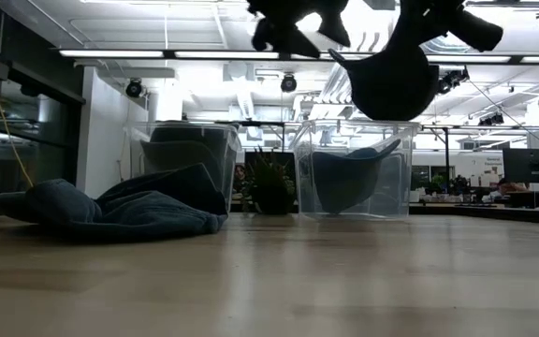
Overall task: Pick & Place hat
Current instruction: Put the top blue cap into the right transparent bin
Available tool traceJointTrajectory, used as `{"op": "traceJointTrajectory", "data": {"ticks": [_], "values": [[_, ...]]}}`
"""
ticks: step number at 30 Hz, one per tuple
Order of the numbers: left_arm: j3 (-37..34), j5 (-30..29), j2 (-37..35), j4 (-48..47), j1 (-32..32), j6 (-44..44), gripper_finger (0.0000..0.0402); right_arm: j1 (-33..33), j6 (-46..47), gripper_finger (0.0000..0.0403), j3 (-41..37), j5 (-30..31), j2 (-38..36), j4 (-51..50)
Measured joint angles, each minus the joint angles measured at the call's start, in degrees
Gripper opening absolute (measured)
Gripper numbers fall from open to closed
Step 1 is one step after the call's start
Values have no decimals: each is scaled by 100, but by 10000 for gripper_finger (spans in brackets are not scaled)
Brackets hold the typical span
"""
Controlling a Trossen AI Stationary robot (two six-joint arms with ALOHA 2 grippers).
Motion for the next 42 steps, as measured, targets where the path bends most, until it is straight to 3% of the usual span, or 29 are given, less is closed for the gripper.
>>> {"op": "traceJointTrajectory", "data": {"ticks": [9,15,24,32,42], "values": [[-9,-260,-38,-1142,-499,-533,293,-319,-1645,6,-969,101,-32,1454],[-9,-288,-32,-1580,-835,-634,293,-522,-2494,6,-1519,-547,-37,2243],[-11,526,-32,-1686,-1274,-561,293,-760,-3745,6,-2086,-879,-109,3256],[-13,893,-32,-1602,-1500,-561,293,-985,-4429,6,-2102,-725,-116,3271],[-13,1362,-30,-1600,-1525,-552,293,-1149,-4108,6,-2102,-1711,-105,3185]]}}
